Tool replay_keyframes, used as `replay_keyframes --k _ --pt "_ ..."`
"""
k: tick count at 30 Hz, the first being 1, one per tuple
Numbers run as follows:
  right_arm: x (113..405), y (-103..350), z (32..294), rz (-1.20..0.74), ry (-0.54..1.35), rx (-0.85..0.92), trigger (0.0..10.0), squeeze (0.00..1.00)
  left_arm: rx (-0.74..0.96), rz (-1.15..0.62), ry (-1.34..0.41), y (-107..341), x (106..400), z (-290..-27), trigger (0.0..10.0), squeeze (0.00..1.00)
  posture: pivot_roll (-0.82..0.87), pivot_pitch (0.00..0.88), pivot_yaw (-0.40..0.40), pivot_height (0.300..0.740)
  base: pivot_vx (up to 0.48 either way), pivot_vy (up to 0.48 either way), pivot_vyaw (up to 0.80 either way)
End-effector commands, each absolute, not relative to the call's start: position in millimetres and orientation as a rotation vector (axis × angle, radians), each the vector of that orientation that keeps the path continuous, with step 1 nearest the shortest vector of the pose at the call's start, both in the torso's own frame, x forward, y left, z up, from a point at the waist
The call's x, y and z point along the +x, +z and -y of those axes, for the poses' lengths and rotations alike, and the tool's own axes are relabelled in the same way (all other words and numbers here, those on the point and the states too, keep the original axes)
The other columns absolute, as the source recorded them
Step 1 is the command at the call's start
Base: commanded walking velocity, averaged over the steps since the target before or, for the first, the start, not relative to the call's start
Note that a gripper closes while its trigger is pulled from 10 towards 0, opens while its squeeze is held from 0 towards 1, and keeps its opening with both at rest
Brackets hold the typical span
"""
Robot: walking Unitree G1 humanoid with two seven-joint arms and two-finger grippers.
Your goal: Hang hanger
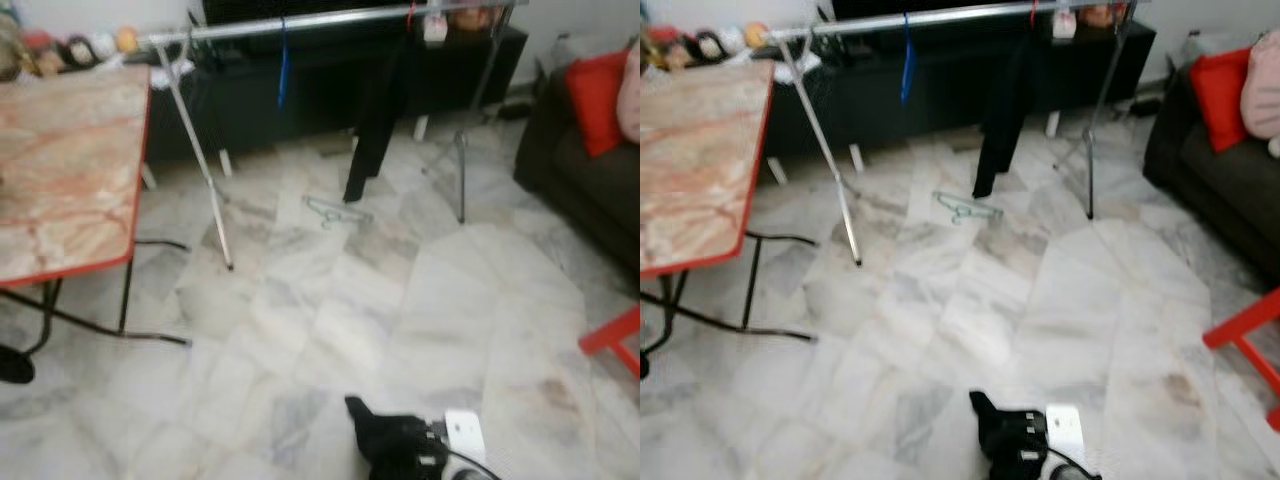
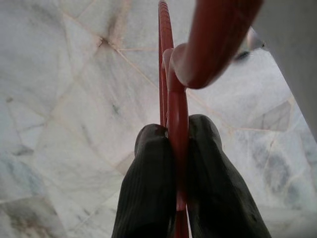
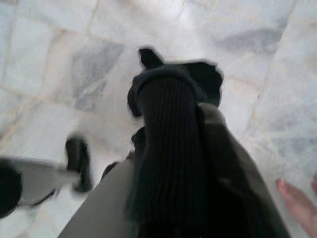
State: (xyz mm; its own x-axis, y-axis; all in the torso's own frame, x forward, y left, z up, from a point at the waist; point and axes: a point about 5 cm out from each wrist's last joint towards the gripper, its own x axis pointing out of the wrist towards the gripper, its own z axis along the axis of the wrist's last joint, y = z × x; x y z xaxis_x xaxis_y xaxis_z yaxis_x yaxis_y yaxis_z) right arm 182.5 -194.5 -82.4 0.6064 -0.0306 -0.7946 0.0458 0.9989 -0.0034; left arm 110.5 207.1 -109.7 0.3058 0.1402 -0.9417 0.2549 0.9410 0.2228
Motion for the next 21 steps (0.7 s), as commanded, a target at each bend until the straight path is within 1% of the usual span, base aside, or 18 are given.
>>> replay_keyframes --k 1,14,21 --pt "181.7 -82.5 195.8 -0.912 -0.058 0.027 10.0 0.00 0.344 -1.263 -0.078 -110.2 110.0 -204.8 10.0 0.00 -0.08 0.061 -0.029 0.740 -0.315 0.000 0.00" --pt "183.2 -81.5 196.0 -0.902 -0.055 0.025 10.0 0.00 0.339 -1.258 -0.072 -110.0 111.0 -204.6 10.0 0.00 -0.08 0.073 -0.030 0.740 -0.313 0.000 0.00" --pt "184.7 -80.0 196.6 -0.870 -0.085 0.049 10.0 0.00 0.344 -1.242 -0.061 -109.4 112.5 -204.9 10.0 0.00 -0.07 0.077 -0.030 0.740 0.000 0.000 0.00"
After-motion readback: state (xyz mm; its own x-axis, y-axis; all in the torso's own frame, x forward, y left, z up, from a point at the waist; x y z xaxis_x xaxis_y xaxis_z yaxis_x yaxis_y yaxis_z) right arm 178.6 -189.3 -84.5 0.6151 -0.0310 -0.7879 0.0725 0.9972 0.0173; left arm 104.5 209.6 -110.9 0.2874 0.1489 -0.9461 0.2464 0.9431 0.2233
